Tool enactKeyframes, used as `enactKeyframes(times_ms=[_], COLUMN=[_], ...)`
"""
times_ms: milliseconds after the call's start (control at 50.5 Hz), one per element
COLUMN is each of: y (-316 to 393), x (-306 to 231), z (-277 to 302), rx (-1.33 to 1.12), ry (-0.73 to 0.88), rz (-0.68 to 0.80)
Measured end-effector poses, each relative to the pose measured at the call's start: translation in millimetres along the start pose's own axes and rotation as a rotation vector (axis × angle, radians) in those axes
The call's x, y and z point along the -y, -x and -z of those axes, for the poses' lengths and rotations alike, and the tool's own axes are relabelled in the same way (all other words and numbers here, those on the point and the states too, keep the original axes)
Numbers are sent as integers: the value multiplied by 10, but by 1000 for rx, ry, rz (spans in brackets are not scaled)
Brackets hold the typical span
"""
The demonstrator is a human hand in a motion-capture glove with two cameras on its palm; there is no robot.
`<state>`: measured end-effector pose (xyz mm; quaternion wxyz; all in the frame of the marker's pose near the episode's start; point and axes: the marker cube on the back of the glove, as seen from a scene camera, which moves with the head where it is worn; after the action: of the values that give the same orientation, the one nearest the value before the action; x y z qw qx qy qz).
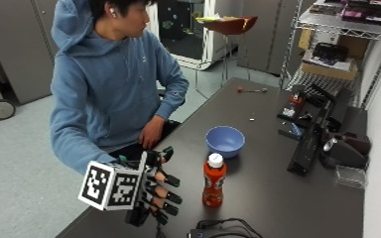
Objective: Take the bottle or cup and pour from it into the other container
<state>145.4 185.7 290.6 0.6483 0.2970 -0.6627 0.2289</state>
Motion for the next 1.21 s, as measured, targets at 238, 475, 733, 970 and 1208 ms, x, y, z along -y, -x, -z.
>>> enactKeyframes(times_ms=[238,475,733,970,1208], y=[-160,-172,-28,64,210], x=[185,338,450,548,559], z=[-396,-798,-1184,-1473,-1697], rx=[79,160,290,415,470], ry=[56,102,171,168,189], rz=[5,14,38,36,80])
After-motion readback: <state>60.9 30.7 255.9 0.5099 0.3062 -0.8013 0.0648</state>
